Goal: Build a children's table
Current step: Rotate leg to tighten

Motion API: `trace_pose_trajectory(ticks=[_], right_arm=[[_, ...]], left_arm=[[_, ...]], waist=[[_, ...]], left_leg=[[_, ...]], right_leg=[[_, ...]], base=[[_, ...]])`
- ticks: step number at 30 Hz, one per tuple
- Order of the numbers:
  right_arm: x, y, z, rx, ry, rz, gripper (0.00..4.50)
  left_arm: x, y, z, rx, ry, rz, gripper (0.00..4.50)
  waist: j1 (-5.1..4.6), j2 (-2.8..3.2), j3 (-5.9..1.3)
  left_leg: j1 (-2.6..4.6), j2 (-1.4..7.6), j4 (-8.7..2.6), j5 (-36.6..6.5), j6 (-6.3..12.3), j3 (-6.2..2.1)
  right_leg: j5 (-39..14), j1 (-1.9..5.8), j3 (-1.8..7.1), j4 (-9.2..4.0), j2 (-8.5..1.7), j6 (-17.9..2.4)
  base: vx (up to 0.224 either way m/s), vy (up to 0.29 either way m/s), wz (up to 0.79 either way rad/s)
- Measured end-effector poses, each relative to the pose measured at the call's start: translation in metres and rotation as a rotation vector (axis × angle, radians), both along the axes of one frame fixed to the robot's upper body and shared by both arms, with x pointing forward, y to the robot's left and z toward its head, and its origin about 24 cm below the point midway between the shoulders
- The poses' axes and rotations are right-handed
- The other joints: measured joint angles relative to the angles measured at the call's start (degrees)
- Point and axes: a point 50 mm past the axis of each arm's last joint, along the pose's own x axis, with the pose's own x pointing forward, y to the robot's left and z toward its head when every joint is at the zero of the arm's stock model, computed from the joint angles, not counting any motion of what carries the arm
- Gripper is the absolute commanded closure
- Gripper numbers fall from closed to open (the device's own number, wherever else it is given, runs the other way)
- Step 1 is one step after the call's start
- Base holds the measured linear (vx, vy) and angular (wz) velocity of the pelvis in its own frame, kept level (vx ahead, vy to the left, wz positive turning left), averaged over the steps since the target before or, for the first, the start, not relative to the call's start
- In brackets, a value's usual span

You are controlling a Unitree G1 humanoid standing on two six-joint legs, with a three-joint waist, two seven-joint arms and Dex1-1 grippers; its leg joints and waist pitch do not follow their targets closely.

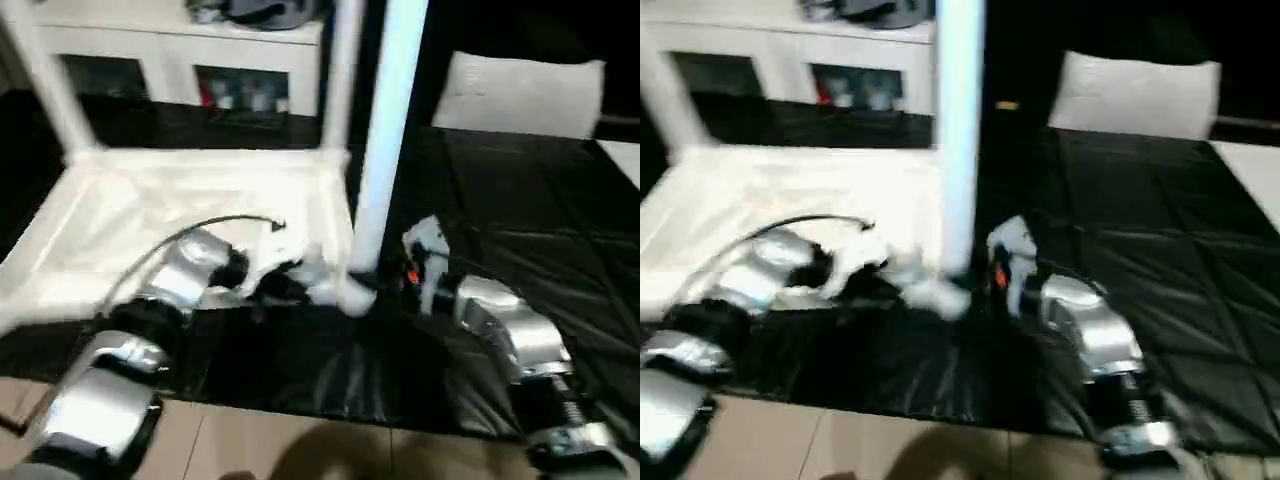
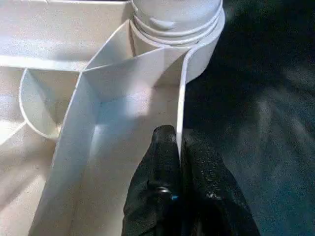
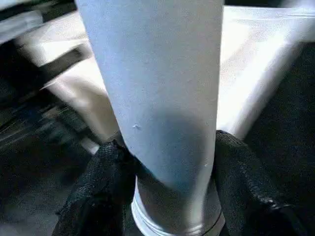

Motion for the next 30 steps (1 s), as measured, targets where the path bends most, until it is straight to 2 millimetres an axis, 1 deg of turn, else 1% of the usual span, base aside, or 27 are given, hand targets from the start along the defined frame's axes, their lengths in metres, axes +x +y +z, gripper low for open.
trace_pose_trajectory(ticks=[3, 5, 6, 7, 9, 11, 14, 16, 17, 18, 20, 21, 22, 24, 26, 27, 29, 30], right_arm=[[0.009, 0.01, 0.001, -0.014, 0.005, -0.162, 2.51], [0.013, 0.014, 0.002, -0.021, 0.009, -0.252, 2.51], [0.014, 0.015, 0.002, -0.021, 0.008, -0.283, 2.17], [0.014, 0.015, 0.002, -0.017, 0.008, -0.3, 2.17], [0.014, 0.016, 0.002, -0.006, 0.002, -0.323, 1.83], [0.014, 0.018, 0.002, 0.011, -0.006, -0.331, 1.72], [0.013, 0.017, 0.002, 0.021, -0.021, -0.337, 1.38], [0.011, 0.016, 0.003, 0.03, -0.031, -0.331, 1.29], [0.01, 0.014, 0.002, 0.035, -0.038, -0.324, 1.18], [0.008, 0.012, 0.002, 0.04, -0.045, -0.306, 0.96], [0.006, 0.007, 0.003, 0.048, -0.055, -0.268, 0.89], [0.003, 0.002, 0.004, 0.049, -0.063, -0.227, 0.82], [0.001, -0.003, 0.004, 0.051, -0.067, -0.193, 0.65], [-0.003, -0.01, 0.005, 0.057, -0.078, -0.126, 0.65], [-0.007, -0.016, 0.006, 0.035, -0.088, -0.057, 0.47], [-0.01, -0.021, 0.007, 0.02, -0.093, -0.006, 0.3], [-0.014, -0.026, 0.006, 0.002, -0.091, 0.064, 0.16], [-0.016, -0.027, 0.006, -0.006, -0.093, 0.108, 0.16]], left_arm=[[0.004, -0.011, -0.002, -0.02, -0.014, 0.099, 4.5], [0.005, -0.017, -0.003, -0.03, -0.022, 0.147, 4.5], [0.006, -0.02, -0.003, -0.034, -0.025, 0.161, 4.5], [0.006, -0.022, -0.003, -0.037, -0.028, 0.167, 4.5], [0.006, -0.024, -0.003, -0.04, -0.036, 0.176, 4.5], [0.007, -0.025, -0.002, -0.04, -0.04, 0.178, 4.5], [0.007, -0.026, -0.001, -0.037, -0.05, 0.172, 4.5], [0.006, -0.027, 0.0, -0.034, -0.06, 0.162, 4.5], [0.006, -0.027, 0.0, -0.035, -0.067, 0.151, 4.5], [0.005, -0.027, 0.001, -0.038, -0.073, 0.138, 4.5], [0.005, -0.025, 0.001, -0.039, -0.081, 0.124, 4.5], [0.005, -0.02, 0.002, -0.032, -0.085, 0.115, 4.5], [0.004, -0.019, 0.002, -0.035, -0.088, 0.104, 4.5], [0.003, -0.014, 0.003, -0.042, -0.092, 0.076, 4.5], [0.0, -0.008, 0.003, -0.043, -0.091, 0.033, 4.5], [-0.003, -0.004, 0.003, -0.042, -0.092, -0.004, 4.5], [-0.006, 0.001, 0.003, -0.037, -0.085, -0.057, 4.5], [-0.007, 0.004, 0.004, -0.027, -0.082, -0.095, 4.5]], waist=[[-0.77, 0.09, -0.06], [-1.04, 0.09, -0.07], [-1.06, 0.11, -0.09], [-1.06, 0.12, -0.09], [-1.05, 0.14, -0.1], [-1.05, 0.17, -0.12], [-1.0, 0.18, -0.11], [-0.95, 0.2, -0.1], [-0.82, 0.2, -0.1], [-0.73, 0.2, -0.1], [-0.53, 0.23, -0.07], [-0.46, 0.26, -0.06], [-0.42, 0.26, -0.05], [-0.54, 0.28, -0.04], [-0.59, 0.29, -0.04], [-0.52, 0.27, -0.03], [-0.13, 0.27, -0.02], [0.14, 0.27, -0.02]], left_leg=[[-0.02, -0.01, 0.0, 0.0, 0.01, 0.08], [-0.06, -0.01, 0.0, 0.0, 0.02, 0.08], [-0.07, -0.02, -0.01, 0.0, 0.06, 0.08], [-0.08, -0.03, -0.02, -0.1, 0.1, 0.08], [-0.15, -0.02, -0.06, -0.1, 0.15, 0.08], [-0.18, -0.02, -0.1, -0.1, 0.21, 0.08], [-0.2, -0.01, -0.25, -0.2, 0.26, 0.08], [-0.21, 0.0, -0.37, -0.2, 0.25, 0.08], [-0.23, 0.01, -0.42, -0.2, 0.25, 0.08], [-0.25, 0.0, -0.48, -0.2, 0.24, 0.08], [-0.29, 0.0, -0.57, -0.2, 0.25, 0.08], [-0.32, 0.0, -0.59, -0.2, 0.27, 0.09], [-0.33, 0.01, -0.61, -0.2, 0.3, 0.1], [-0.39, 0.12, -0.63, -0.2, 0.34, 0.1], [-0.43, 0.16, -0.71, -0.2, 0.36, 0.1], [-0.42, 0.17, -0.79, -0.2, 0.36, 0.1], [-0.42, 0.19, -0.79, -0.2, 0.36, 0.15], [-0.42, 0.19, -0.79, -0.2, 0.35, 0.16]], right_leg=[[0.0, 0.0, 0.01, -0.16, -0.04, 0.0], [0.0, -0.01, 0.0, -0.16, -0.04, 0.0], [0.0, 0.0, 0.02, -0.16, -0.04, 0.0], [0.0, 0.01, 0.03, -0.16, -0.05, 0.0], [0.0, -0.03, 0.02, -0.15, -0.04, 0.0], [0.3, -0.04, 0.03, -0.15, -0.04, 0.0], [0.5, -0.12, 0.01, -0.14, -0.03, -0.1], [0.6, -0.16, -0.01, -0.14, -0.01, -0.1], [0.6, -0.19, -0.02, -0.14, -0.01, -0.1], [0.6, -0.23, -0.01, -0.15, -0.01, -0.1], [0.6, -0.28, -0.01, -0.17, 0.0, -0.1], [0.7, -0.32, -0.02, -0.17, 0.01, -0.3], [0.7, -0.33, -0.02, -0.17, 0.02, -0.3], [0.7, -0.43, -0.02, -0.17, 0.14, -0.3], [0.6, -0.51, -0.03, -0.16, 0.2, -0.3], [0.6, -0.52, -0.05, -0.16, 0.2, -0.3], [0.6, -0.53, -0.07, -0.15, 0.21, -0.3], [0.6, -0.53, -0.07, -0.14, 0.21, -0.3]], base=[[0.0, 0.0, 0.0], [0.0, 0.0, 0.0], [0.0, 0.0, 0.0], [0.0, 0.0, 0.0], [0.0, 0.0, 0.0], [0.0, 0.0, 0.0], [0.0, 0.0, 0.0], [0.0, 0.0, 0.0], [0.0, 0.0, 0.0], [0.0, 0.0, 0.0], [0.0, 0.0, 0.0], [0.0, 0.0, 0.0], [0.0, 0.0, 0.0], [0.0, 0.0, 0.0], [0.0, 0.0, 0.0], [0.0, 0.0, 0.0], [0.0, 0.0, 0.0], [0.0, 0.0, 0.0]])
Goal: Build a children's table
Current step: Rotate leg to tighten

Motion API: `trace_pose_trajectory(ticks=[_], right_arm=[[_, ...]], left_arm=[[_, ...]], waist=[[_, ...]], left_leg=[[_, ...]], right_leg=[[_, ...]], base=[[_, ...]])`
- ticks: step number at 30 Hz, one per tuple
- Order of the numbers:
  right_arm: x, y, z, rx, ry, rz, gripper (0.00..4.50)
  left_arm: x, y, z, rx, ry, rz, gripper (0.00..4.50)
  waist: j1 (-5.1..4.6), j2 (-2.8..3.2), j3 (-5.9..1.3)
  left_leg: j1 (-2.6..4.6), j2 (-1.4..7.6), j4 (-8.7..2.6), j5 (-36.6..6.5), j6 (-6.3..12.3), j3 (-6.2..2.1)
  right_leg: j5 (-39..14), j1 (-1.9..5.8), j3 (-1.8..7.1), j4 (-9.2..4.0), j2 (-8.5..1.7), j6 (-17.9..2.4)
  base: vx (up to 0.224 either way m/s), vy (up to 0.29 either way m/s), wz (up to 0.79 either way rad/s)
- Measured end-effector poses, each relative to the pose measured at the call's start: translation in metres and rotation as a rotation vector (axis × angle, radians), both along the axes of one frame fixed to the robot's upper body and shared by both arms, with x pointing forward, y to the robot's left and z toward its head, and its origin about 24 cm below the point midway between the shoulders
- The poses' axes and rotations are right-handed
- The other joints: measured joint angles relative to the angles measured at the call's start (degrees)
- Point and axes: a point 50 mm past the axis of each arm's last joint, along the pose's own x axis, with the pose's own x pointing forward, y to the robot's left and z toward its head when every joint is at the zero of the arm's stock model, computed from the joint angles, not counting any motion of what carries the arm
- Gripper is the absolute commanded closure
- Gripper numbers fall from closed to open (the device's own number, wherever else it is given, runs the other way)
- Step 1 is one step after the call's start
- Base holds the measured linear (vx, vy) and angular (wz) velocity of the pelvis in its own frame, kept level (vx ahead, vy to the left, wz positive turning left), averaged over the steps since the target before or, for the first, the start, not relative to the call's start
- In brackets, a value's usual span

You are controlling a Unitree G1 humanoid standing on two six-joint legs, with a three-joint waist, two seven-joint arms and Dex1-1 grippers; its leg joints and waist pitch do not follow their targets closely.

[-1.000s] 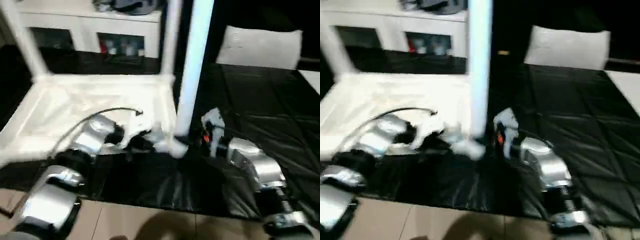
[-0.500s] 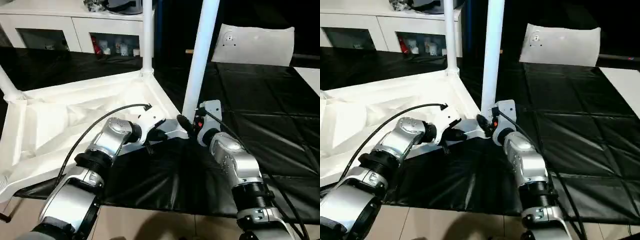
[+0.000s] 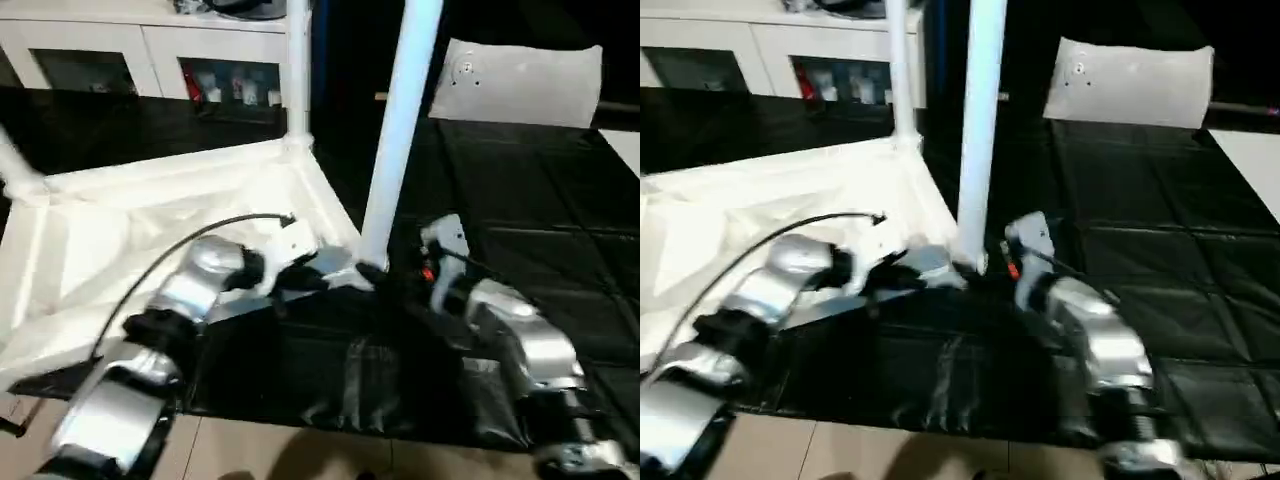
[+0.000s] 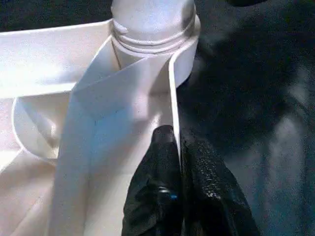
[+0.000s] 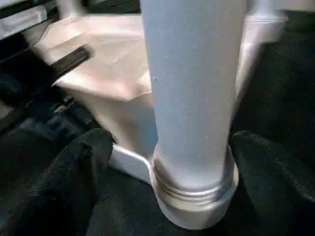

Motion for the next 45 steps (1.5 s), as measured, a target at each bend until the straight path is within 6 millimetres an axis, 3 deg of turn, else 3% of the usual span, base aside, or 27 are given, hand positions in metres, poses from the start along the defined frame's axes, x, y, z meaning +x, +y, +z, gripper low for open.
trace_pose_trajectory(ticks=[7, 14, 21, 33, 45], right_arm=[[-0.011, -0.015, 0.008, -0.012, 0.008, 0.252, 0.16], [-0.021, -0.015, 0.007, 0.009, 0.06, 0.452, 0.88], [-0.023, -0.006, 0.009, 0.018, 0.086, 0.584, 1.44], [-0.026, 0.0, 0.007, 0.016, 0.113, 0.667, 2.47], [-0.026, 0.008, 0.004, 0.046, 0.123, 0.623, 2.54]], left_arm=[[-0.011, 0.017, 0.003, 0.051, 0.038, -0.203, 4.5], [-0.018, 0.023, 0.005, 0.096, 0.065, -0.342, 4.5], [-0.025, 0.021, 0.006, 0.12, 0.076, -0.468, 4.5], [-0.027, 0.018, 0.007, 0.141, 0.066, -0.528, 4.5], [-0.024, 0.02, 0.006, 0.123, 0.1, -0.478, 4.5]], waist=[[1.69, -0.11, 0.06], [2.47, -0.17, 0.09], [3.87, -0.24, 0.1], [4.11, -0.35, 0.09], [3.85, -0.35, 0.06]], left_leg=[[0.0, -0.02, 0.14, 0.0, -0.01, 0.13], [0.02, -0.01, 0.24, 0.0, -0.03, 0.14], [0.06, -0.02, 0.37, 0.0, -0.03, 0.13], [-0.03, -0.03, 0.41, 0.0, -0.03, 0.13], [0.06, -0.01, 0.41, 0.0, -0.07, 0.13]], right_leg=[[0.0, 0.02, 0.02, 0.08, -0.07, 0.0], [0.0, 0.02, 0.02, 0.27, -0.08, 0.0], [0.0, 0.02, 0.01, 0.32, -0.14, 0.1], [0.0, 0.02, 0.0, 0.38, -0.17, 0.1], [-0.1, 0.06, 0.01, 0.47, -0.14, 0.2]], base=[[0.0, 0.0, 0.0], [0.0, 0.0, 0.0], [0.0, 0.0, 0.0], [0.0, 0.0, 0.0], [0.0, 0.0, 0.0]])
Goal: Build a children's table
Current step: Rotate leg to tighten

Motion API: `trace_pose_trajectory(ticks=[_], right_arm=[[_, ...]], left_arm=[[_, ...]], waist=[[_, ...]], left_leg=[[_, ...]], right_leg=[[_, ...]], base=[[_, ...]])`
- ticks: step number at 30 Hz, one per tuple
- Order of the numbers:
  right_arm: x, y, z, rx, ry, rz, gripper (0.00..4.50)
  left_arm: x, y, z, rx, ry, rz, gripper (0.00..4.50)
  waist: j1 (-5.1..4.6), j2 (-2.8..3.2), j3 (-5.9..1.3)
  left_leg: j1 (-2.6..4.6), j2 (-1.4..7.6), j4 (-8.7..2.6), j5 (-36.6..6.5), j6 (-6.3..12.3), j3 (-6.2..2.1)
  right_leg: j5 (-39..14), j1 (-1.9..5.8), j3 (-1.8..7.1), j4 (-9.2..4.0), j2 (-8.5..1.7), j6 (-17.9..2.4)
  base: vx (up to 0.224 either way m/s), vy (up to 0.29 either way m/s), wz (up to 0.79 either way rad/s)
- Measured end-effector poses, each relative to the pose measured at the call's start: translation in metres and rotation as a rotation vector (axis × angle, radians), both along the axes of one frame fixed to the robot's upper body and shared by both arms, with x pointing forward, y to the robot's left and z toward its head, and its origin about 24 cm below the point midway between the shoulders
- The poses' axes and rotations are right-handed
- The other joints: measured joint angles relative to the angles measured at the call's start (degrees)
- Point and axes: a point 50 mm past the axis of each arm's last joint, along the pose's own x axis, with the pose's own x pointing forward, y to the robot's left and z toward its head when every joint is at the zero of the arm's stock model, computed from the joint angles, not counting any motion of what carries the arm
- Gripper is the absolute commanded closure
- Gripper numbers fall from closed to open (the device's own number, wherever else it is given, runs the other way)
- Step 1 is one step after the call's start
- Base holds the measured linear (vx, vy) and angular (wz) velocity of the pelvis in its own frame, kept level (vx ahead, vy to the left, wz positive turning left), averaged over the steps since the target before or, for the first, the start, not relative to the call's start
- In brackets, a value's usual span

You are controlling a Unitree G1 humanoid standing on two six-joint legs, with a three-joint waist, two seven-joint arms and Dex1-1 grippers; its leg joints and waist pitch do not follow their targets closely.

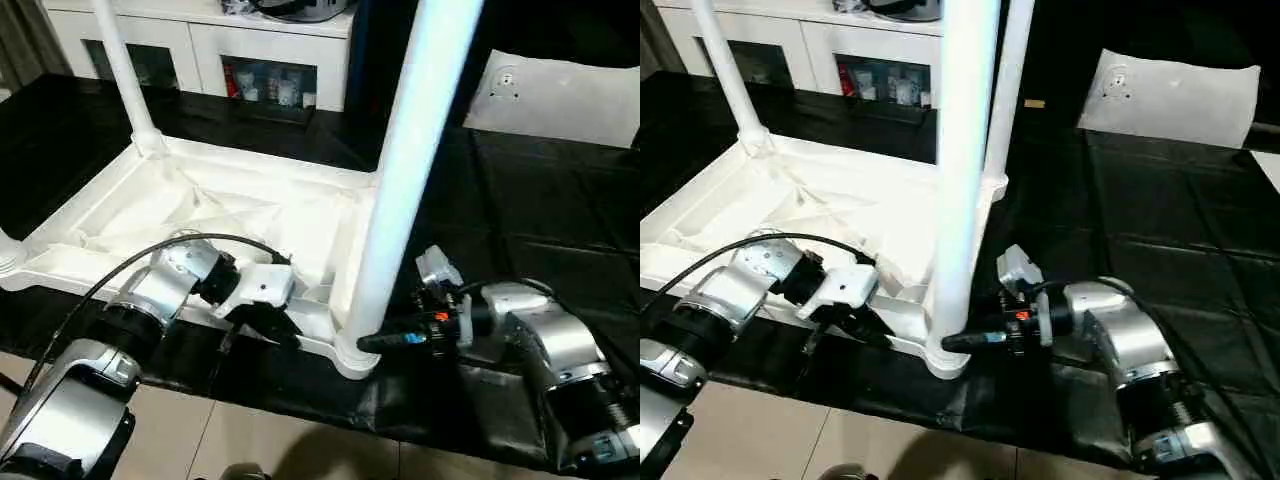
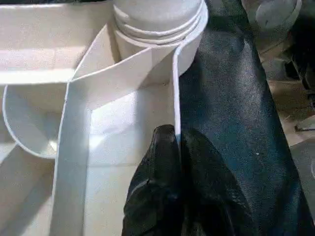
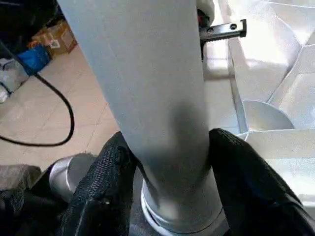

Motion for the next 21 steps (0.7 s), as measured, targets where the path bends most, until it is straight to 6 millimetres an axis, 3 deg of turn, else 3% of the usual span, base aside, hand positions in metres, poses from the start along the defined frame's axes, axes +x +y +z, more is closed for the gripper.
trace_pose_trajectory(ticks=[5, 8, 10, 13, 15, 17, 19, 21], right_arm=[[0.014, 0.011, -0.007, -0.024, -0.041, -0.296, 2.56], [0.034, 0.022, -0.01, -0.016, -0.006, -0.599, 2.57], [0.045, 0.025, -0.009, -0.043, -0.008, -0.745, 2.57], [0.054, 0.029, -0.011, -0.063, 0.004, -0.89, 2.57], [0.06, 0.036, -0.01, -0.086, 0.004, -0.969, 2.57], [0.063, 0.04, -0.009, -0.095, 0.007, -1.02, 2.57], [0.064, 0.041, -0.009, -0.101, -0.001, -1.044, 2.03], [0.064, 0.041, -0.01, -0.093, -0.011, -1.05, 1.87]], left_arm=[[0.017, 0.004, -0.002, 0.019, -0.035, 0.23, 4.5], [0.031, -0.004, -0.007, -0.01, -0.047, 0.457, 4.5], [0.036, -0.018, -0.009, -0.035, -0.058, 0.543, 4.5], [0.039, -0.031, -0.015, -0.082, -0.04, 0.654, 4.5], [0.042, -0.037, -0.017, -0.09, -0.044, 0.726, 4.5], [0.044, -0.042, -0.018, -0.091, -0.048, 0.766, 4.5], [0.045, -0.045, -0.017, -0.09, -0.048, 0.782, 4.5], [0.045, -0.046, -0.017, -0.093, -0.049, 0.785, 4.5]], waist=[[-1.15, 0.02, -0.06], [-3.25, 0.0, -0.09], [-4.51, 0.12, -0.14], [-5.96, 0.24, -0.13], [-6.73, 0.25, -0.13], [-6.88, 0.26, -0.11], [-6.86, 0.28, -0.1], [-6.83, 0.27, -0.1]], left_leg=[[0.52, -0.03, 0.01, 0.2, -0.29, -0.1], [0.71, -0.09, 0.26, 0.2, -0.31, -0.22], [0.59, -0.11, 0.27, 0.2, -0.28, -0.45], [0.72, 0.02, 0.3, 0.1, -0.16, -1.05], [0.93, -0.12, 0.36, 0.1, -0.04, -1.09], [1.0, -0.37, 0.34, 0.0, 0.11, -0.96], [1.01, -0.46, 0.38, 0.0, 0.13, -0.94], [0.95, -0.5, 0.36, -0.1, 0.22, -0.93]], right_leg=[[-0.1, 0.36, 0.03, -0.04, 0.01, 0.2], [-0.2, 0.49, -0.17, -0.46, -0.1, 0.3], [-0.2, 0.68, -1.21, -1.44, -0.56, 0.3], [-0.2, 1.57, -2.94, -3.08, -1.05, 0.3], [-0.2, 1.77, -3.23, -3.31, -1.36, 0.3], [-0.2, 1.82, -3.33, -3.31, -1.7, 0.3], [-0.2, 1.85, -3.32, -3.33, -1.8, 0.3], [-0.2, 1.84, -3.26, -3.33, -1.82, 0.3]], base=[[0.0, 0.0, 0.0], [-0.052, 0.017, -0.12], [-0.053, 0.05, -0.18], [-0.021, 0.07, -0.1], [0.003, 0.028, -0.01], [0.0, 0.0, 0.0], [0.0, 0.0, 0.0], [0.0, 0.0, 0.0]])
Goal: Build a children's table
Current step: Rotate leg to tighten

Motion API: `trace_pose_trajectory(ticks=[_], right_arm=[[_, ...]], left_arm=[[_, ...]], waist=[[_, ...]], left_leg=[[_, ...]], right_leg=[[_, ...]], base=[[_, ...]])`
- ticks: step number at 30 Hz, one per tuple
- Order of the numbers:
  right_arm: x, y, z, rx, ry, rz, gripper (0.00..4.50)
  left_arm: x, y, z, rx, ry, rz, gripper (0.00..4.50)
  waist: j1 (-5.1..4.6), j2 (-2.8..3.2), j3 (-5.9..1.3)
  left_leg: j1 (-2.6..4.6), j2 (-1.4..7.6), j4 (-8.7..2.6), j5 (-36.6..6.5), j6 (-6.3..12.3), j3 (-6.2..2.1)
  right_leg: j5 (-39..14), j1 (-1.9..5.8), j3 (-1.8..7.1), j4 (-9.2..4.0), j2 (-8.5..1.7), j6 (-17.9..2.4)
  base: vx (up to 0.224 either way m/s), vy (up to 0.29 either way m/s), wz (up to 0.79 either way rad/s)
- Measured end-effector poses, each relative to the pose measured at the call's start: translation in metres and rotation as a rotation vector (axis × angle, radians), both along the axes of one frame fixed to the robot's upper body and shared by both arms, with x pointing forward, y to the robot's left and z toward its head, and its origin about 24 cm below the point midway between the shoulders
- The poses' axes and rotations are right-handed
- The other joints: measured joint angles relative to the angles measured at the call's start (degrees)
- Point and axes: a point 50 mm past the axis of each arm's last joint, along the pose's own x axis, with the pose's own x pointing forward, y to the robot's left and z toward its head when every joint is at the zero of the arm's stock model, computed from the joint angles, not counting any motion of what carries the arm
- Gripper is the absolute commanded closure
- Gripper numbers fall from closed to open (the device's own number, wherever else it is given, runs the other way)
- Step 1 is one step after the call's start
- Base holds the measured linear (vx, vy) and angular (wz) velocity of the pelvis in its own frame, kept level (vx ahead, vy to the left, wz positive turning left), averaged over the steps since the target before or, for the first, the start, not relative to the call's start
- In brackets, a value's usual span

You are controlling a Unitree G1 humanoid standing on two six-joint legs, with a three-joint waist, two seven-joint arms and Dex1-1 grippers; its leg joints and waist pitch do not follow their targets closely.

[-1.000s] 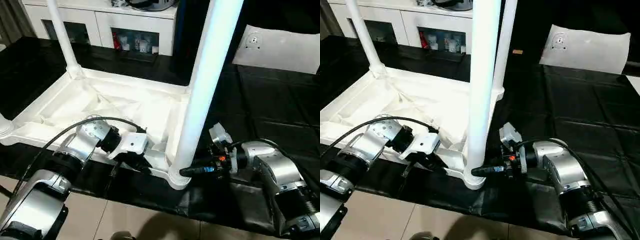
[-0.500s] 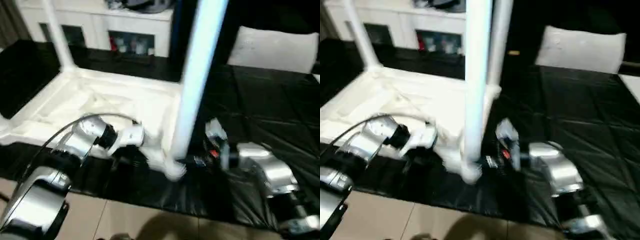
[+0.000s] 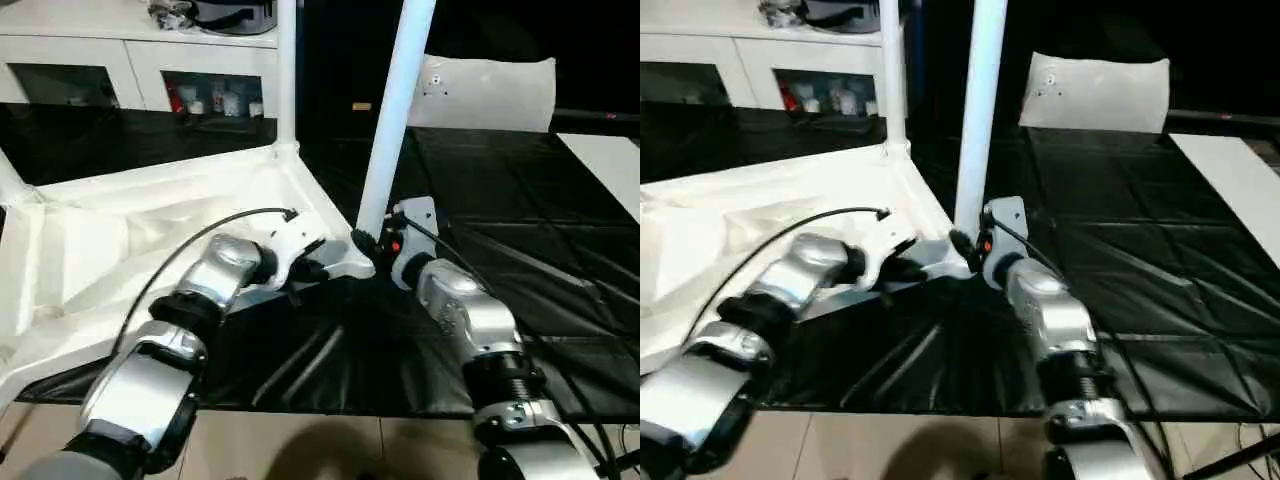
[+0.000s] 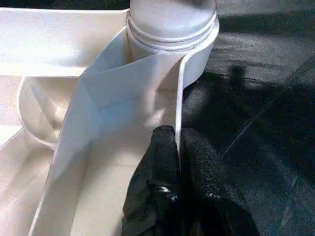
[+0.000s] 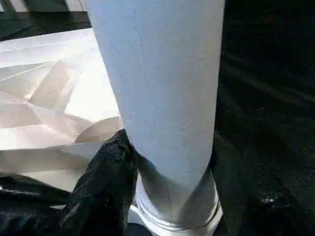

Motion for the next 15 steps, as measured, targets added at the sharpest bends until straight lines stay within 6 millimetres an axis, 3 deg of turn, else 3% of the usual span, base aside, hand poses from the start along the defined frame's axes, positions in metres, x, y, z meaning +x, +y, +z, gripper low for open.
trace_pose_trajectory(ticks=[5, 6, 8, 13, 15], right_arm=[[-0.004, -0.003, 0.001, 0.008, -0.032, 0.004, 1.42], [-0.005, -0.007, 0.002, 0.009, -0.046, 0.022, 1.23], [-0.009, -0.013, 0.003, 0.012, -0.069, 0.071, 1.12], [-0.017, -0.027, 0.008, 0.006, -0.104, 0.201, 0.6], [-0.022, -0.038, 0.009, -0.023, -0.108, 0.31, 0.46]], left_arm=[[0.0, -0.003, 0.003, -0.003, -0.006, -0.013, 4.5], [0.0, -0.004, 0.005, -0.004, -0.011, -0.028, 4.5], [-0.002, -0.003, 0.007, -0.008, -0.017, -0.06, 4.5], [-0.004, 0.008, 0.012, -0.015, -0.031, -0.131, 4.5], [-0.008, 0.013, 0.013, -0.012, -0.032, -0.197, 4.5]], waist=[[0.42, 0.03, 0.01], [0.69, 0.03, 0.02], [1.25, 0.02, 0.01], [2.11, 0.03, 0.01], [2.81, 0.05, 0.03]], left_leg=[[-0.15, -0.15, -0.28, -0.1, 0.14, 0.11], [-0.45, -0.17, -0.3, -0.1, 0.18, 0.16], [-0.77, -0.17, -0.29, -0.2, 0.33, 0.21], [-1.03, 0.03, -0.62, -0.1, 0.63, 0.23], [-0.98, 0.19, -0.71, -0.1, 0.63, 0.28]], right_leg=[[0.2, -0.31, 0.4, 0.31, 0.0, -0.2], [0.6, -0.47, 0.48, 0.39, 0.0, -0.4], [1.6, -0.67, 0.58, 0.46, -0.01, -0.3], [1.2, -1.82, 0.58, 2.15, 0.1, -0.6], [0.9, -1.84, 0.45, 2.31, 0.23, -0.7]], base=[[0.0, 0.0, 0.0], [0.0, 0.0, 0.0], [0.0, 0.0, 0.0], [0.027, -0.035, 0.0], [0.0, 0.0, 0.0]])
